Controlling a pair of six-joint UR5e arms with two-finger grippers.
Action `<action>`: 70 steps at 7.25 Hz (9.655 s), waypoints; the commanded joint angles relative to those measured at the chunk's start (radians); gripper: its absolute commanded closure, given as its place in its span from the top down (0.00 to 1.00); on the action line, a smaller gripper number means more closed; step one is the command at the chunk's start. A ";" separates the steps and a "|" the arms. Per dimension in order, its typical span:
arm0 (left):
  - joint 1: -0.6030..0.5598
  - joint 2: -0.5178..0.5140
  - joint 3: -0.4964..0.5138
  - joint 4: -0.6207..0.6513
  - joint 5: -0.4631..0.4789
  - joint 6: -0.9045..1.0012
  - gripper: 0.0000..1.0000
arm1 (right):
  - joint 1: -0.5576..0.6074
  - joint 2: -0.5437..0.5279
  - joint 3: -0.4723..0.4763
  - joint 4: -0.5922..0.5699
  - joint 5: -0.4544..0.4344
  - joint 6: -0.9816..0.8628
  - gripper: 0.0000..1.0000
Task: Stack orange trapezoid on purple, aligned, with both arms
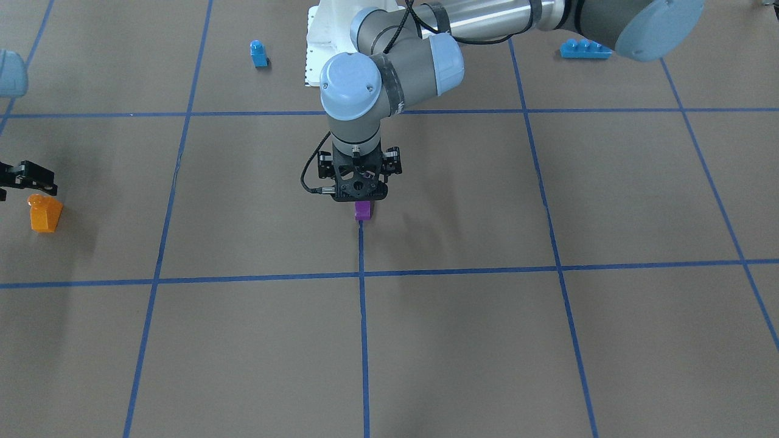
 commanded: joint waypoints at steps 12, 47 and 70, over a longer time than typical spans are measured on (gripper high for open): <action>-0.005 0.052 -0.081 -0.002 0.004 -0.027 1.00 | -0.077 0.148 0.122 -0.114 -0.049 0.252 0.00; -0.116 0.562 -0.523 -0.004 -0.003 0.269 1.00 | -0.630 0.874 -0.192 -0.244 -0.382 0.733 1.00; -0.958 0.999 -0.364 -0.011 -0.281 1.419 1.00 | 0.423 -0.127 0.204 -0.375 0.030 -0.565 1.00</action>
